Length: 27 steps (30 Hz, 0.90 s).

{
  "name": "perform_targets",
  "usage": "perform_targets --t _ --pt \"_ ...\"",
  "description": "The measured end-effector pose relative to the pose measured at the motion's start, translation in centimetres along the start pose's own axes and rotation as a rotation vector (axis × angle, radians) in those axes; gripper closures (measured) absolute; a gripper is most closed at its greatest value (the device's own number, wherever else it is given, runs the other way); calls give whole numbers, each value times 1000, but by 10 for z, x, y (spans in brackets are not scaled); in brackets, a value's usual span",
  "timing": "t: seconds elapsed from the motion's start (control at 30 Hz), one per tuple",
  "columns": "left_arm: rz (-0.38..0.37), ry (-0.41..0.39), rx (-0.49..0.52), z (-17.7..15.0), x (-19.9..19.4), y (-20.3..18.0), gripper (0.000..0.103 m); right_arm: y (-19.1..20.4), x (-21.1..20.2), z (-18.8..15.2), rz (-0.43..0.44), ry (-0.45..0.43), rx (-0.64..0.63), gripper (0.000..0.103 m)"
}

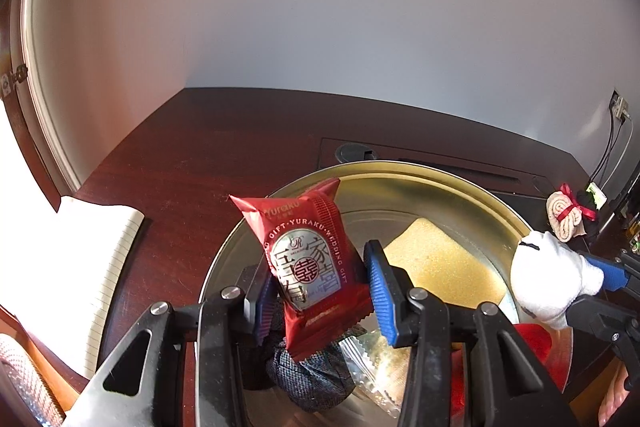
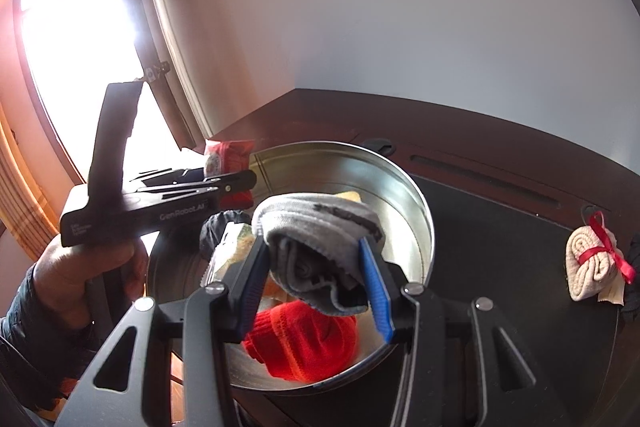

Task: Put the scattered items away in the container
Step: 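Carry the red packet and white sock over the tin and open both tools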

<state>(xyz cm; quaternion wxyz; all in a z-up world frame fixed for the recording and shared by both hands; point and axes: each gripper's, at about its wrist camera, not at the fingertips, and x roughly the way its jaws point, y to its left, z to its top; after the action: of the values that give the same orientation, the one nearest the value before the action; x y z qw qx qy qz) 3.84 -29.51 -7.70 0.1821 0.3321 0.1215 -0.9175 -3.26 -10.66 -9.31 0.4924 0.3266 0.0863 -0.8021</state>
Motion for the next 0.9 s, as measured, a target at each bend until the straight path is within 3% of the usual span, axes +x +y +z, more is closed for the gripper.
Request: perform_targets --t 0.43,0.5,0.53,0.6,0.7,0.77,0.9 --pt "16 10 0 -1 -6 4 58 -3 -2 -3 -1 12 -12 57" --pt "16 12 -12 -2 -7 5 51 -5 0 -3 -1 14 -10 56" --pt "18 14 -18 -2 -7 5 39 -5 1 -4 1 16 -8 55" --pt "30 21 -28 -1 -6 6 27 -6 2 -5 9 17 -7 54" --pt "25 25 -30 0 -8 5 27 -7 1 -6 15 9 -6 52" --pt "18 19 -35 0 -11 3 27 -8 -2 -7 25 -6 -3 45" --pt "-19 -48 -51 5 -32 -7 27 -11 -22 -10 36 -66 5 36"
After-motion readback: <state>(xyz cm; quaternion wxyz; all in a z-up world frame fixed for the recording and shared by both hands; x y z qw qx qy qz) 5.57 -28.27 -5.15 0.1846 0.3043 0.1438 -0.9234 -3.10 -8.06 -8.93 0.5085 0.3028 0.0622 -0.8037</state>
